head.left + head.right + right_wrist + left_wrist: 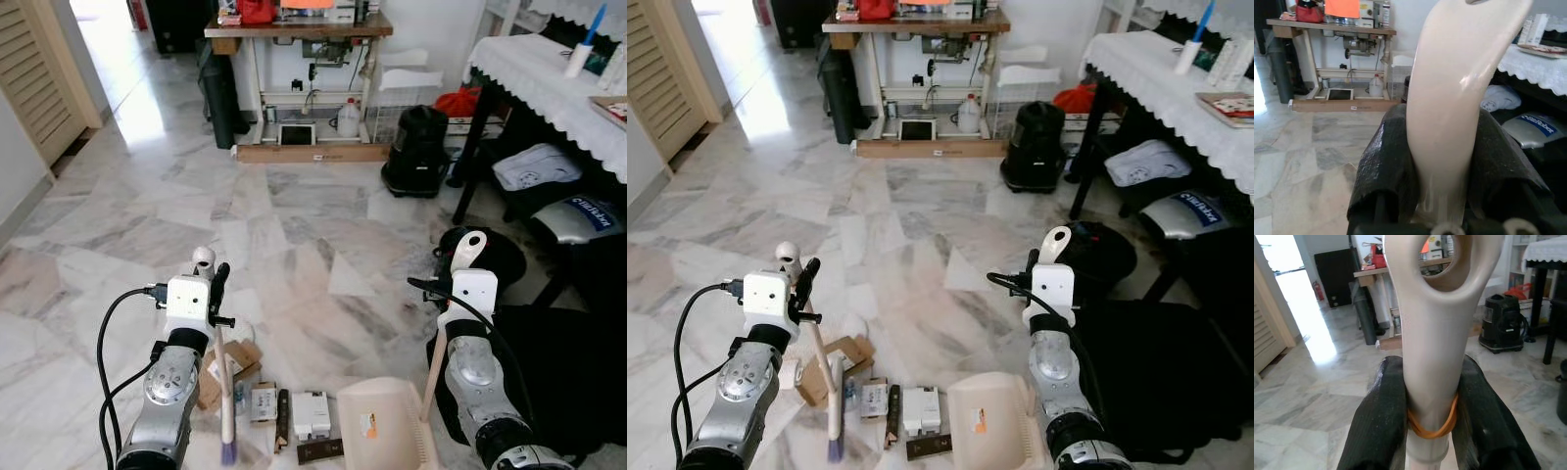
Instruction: Sweep floor
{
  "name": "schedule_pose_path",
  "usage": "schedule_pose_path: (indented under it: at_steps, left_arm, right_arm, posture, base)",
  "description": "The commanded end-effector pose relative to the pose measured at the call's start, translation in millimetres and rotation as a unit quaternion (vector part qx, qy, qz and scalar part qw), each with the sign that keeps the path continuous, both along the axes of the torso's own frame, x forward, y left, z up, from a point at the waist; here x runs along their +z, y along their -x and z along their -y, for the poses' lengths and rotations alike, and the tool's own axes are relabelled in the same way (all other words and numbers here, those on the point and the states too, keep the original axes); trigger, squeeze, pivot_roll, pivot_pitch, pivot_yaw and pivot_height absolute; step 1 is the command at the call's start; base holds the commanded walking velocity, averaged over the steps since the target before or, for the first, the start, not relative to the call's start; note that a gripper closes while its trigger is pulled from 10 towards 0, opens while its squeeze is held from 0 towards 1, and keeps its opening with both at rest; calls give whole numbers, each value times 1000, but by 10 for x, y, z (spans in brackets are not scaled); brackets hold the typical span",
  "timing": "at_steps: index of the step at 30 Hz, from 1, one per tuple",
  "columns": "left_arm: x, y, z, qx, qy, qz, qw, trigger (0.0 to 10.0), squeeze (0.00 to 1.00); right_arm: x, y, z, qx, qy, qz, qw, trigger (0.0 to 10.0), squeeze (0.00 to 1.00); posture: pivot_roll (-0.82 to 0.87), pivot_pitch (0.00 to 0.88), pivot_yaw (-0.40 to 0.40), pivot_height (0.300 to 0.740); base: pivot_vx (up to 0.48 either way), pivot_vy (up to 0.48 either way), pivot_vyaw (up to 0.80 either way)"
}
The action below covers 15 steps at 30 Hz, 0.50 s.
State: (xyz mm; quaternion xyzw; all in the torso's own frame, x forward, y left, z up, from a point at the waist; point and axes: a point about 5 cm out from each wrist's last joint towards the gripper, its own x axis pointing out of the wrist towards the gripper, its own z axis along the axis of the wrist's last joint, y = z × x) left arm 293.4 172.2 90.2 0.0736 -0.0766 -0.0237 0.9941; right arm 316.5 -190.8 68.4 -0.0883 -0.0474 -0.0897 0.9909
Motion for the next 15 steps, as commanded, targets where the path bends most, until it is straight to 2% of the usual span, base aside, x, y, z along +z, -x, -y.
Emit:
schedule_pose_path:
  at_steps: [1,15]
  left_arm:
    - [78,-23,13,-4,-14,17,1000,10000,0]
    - [78,-22,14,-5,-14,16,1000,10000,0]
  right_arm:
    - [57,-27,-5,1,0,13,1000,10000,0]
    - [46,-21,7,-3,3,10,1000,10000,0]
  posture:
    - [130,0,11,740]
    - [129,0,12,740]
  base:
    - [0,-281,0]
    - [0,-285,0]
